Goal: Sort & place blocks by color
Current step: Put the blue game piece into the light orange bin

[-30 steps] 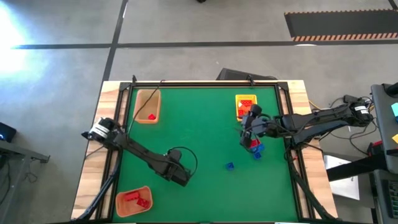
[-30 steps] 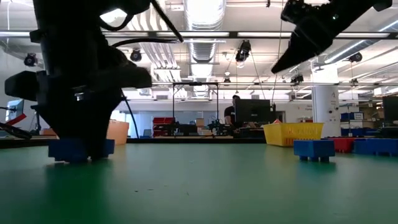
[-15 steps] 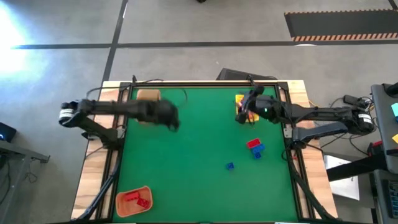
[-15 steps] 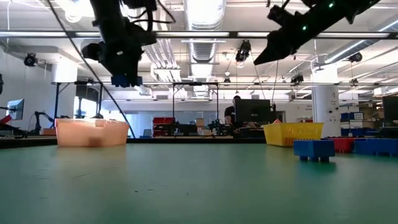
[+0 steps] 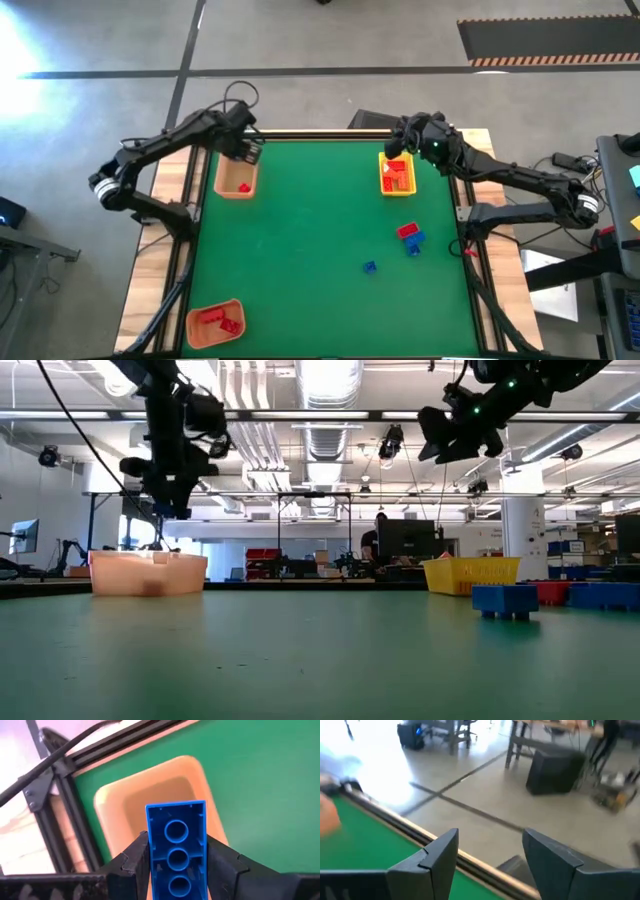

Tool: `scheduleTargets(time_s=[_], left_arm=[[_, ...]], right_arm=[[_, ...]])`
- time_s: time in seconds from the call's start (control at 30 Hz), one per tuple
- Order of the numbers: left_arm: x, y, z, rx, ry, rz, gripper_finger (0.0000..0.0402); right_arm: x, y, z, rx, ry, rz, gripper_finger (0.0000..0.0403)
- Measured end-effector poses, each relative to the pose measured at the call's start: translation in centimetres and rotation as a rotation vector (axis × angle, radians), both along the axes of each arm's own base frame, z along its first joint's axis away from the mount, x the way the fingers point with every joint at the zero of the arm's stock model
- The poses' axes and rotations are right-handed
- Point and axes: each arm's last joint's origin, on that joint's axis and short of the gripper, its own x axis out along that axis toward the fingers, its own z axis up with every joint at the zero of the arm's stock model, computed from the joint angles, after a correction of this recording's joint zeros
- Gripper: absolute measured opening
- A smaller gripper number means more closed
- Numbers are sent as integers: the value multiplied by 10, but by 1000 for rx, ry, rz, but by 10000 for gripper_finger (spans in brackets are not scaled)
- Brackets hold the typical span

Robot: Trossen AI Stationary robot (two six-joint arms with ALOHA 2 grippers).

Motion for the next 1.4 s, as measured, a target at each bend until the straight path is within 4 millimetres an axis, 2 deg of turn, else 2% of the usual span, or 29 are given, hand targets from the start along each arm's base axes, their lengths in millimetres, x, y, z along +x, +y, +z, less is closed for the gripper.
scheduleTargets(time_s=[0.13,0.33,0.4,0.53,0.77,1.13,1.27,1.4], left_arm=[[-6,4,-13,-80,-12,-4,123],[-13,-1,-47,-156,18,-46,123],[-15,-5,-51,-205,-1,-71,123],[-13,-16,-41,-247,-121,-142,123],[-16,-20,-23,-149,-162,-259,123],[-23,-36,-13,-176,-251,-313,123],[-22,-45,0,-206,-353,-352,123],[-26,-43,0,-105,-258,-281,123]], right_arm=[[0,0,4,101,-171,-49,210],[0,-1,3,238,-376,-133,210],[-1,-1,4,293,-450,-165,210],[-1,-2,5,347,-533,-187,210],[-1,-2,5,345,-536,-194,210],[-1,-2,4,341,-525,-195,210],[-2,-2,4,342,-516,-196,210],[-2,-2,2,342,-486,-198,210]])
